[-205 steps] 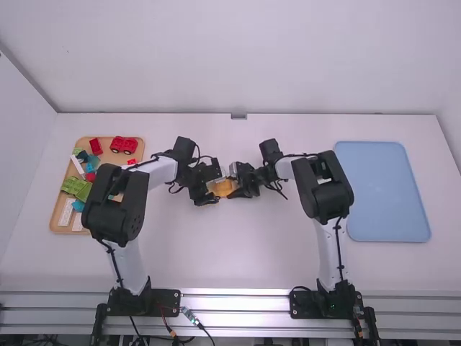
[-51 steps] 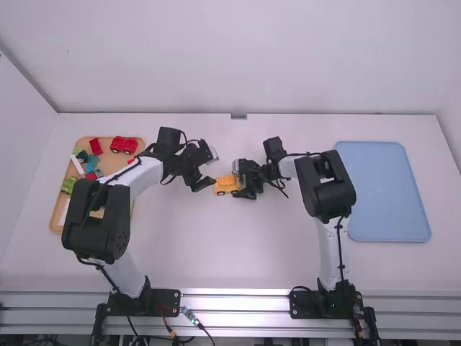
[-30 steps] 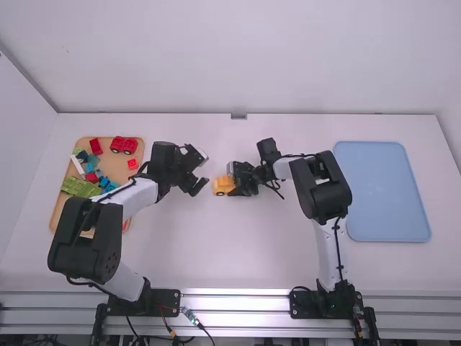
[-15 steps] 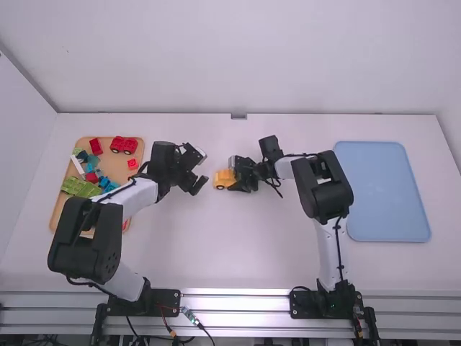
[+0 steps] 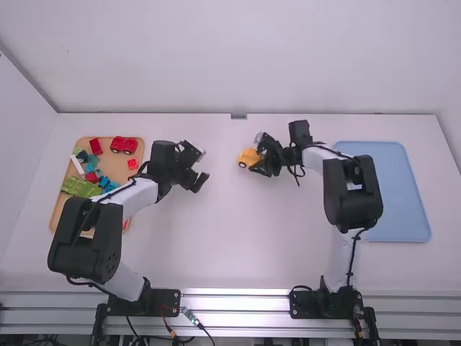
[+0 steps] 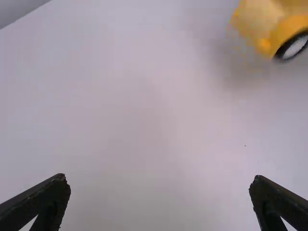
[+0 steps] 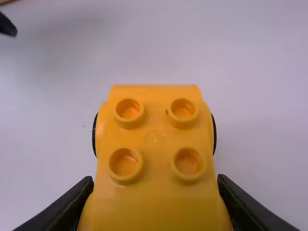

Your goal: Assemble lego blocks to make yellow taxi

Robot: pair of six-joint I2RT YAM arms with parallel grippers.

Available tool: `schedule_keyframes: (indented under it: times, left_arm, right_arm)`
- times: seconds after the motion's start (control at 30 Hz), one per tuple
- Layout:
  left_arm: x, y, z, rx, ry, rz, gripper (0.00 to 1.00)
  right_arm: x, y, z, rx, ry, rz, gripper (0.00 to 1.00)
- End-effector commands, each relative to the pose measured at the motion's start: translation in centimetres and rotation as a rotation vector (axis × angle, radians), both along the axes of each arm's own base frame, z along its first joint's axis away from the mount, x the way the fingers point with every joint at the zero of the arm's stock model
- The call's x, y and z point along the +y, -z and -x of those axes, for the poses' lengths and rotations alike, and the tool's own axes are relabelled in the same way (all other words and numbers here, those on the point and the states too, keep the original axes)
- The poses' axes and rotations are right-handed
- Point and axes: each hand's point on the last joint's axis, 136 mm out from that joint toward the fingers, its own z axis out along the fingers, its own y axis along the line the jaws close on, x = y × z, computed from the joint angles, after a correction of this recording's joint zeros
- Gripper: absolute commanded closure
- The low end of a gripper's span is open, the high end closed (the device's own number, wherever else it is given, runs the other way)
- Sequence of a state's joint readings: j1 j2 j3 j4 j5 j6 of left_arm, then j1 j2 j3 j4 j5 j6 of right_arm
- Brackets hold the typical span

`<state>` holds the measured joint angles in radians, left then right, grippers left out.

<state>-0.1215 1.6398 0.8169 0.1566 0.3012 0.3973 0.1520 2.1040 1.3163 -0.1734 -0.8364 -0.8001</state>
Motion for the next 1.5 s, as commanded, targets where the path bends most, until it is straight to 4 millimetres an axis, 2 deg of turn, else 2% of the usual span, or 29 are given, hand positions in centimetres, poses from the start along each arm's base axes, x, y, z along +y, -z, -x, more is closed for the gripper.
schedule_keyframes:
  times: [0.0, 0.1, 0.23, 0.33, 0.4, 0.43, 0.57, 0.6, 0.63, 0.77, 0.9, 1.03, 1.1, 1.23, 1.27, 1.33, 1.47]
  left_arm:
    - [0.1, -0.2, 0.2, -0.004, -0.031, 0.029, 0.01]
    - [0.1, -0.1, 0.2, -0.035, -0.032, 0.035, 0.01]
    - [0.1, -0.1, 0.1, -0.064, -0.059, 0.070, 0.01]
    - [0.2, 0.1, 0.3, -0.087, -0.063, 0.079, 0.01]
    - [0.2, 0.3, 0.4, -0.084, -0.064, 0.080, 0.01]
    - [0.2, 0.4, 0.5, -0.072, -0.077, 0.092, 0.01]
    - [0.2, 0.5, 0.6, -0.064, -0.079, 0.094, 0.01]
    - [0.2, 0.5, 0.6, -0.067, -0.079, 0.095, 0.01]
    - [0.2, 0.4, 0.5, -0.069, -0.082, 0.099, 0.01]
    - [0.2, 0.0, 0.3, -0.060, -0.126, 0.150, 0.01]
    - [0.1, 0.0, 0.3, -0.058, -0.127, 0.153, 0.01]
    - [0.1, 0.1, 0.3, -0.048, -0.142, 0.169, 0.01]
    - [0.1, 0.0, 0.2, -0.047, -0.149, 0.179, 0.01]
    - [-0.3, -0.5, 0.1, -0.060, -0.127, 0.197, 0.01]
    - [-0.3, -0.5, 0.1, -0.060, -0.127, 0.197, 0.01]
    - [-1.2, -0.9, 0.2, -0.059, -0.090, 0.218, 0.01]
    - [-1.7, -1.2, 0.0, -0.045, -0.086, 0.209, 0.01]
  right_arm:
    - [-2.0, -3.7, -1.5, -0.018, 0.108, 0.009, 0.74]
    - [-5.1, -4.9, -2.2, 0.000, 0.267, 0.070, 0.78]
    - [-7.5, -6.1, -1.8, -0.002, 0.394, 0.097, 0.78]
    - [-11.0, -6.9, -1.1, -0.027, 0.564, 0.119, 0.78]
    - [-12.6, -7.0, -0.7, -0.037, 0.630, 0.117, 0.78]
    - [-14.6, -7.1, 0.0, -0.051, 0.708, 0.112, 0.78]
    - [-19.7, -6.4, 1.6, -0.054, 0.921, 0.128, 0.75]
    - [-22.3, -5.7, 2.4, -0.054, 1.025, 0.151, 0.74]
    - [-23.7, -5.3, 3.0, -0.048, 1.086, 0.160, 0.73]
    - [-28.0, -3.8, 5.0, -0.032, 1.258, 0.172, 0.73]
    - [-30.4, -3.0, 6.2, -0.018, 1.329, 0.167, 0.73]
    - [-34.9, -1.9, 8.1, 0.008, 1.503, 0.214, 0.73]
    - [-36.5, -1.3, 9.0, 0.029, 1.548, 0.218, 0.73]
    - [-38.2, 0.0, 9.8, 0.050, 1.579, 0.185, 0.73]
    - [-38.2, 0.0, 9.8, 0.050, 1.579, 0.185, 0.73]
    - [-39.0, 1.2, 10.1, 0.078, 1.591, 0.166, 0.73]
    - [-39.6, 3.7, 10.1, 0.108, 1.582, 0.161, 0.73]
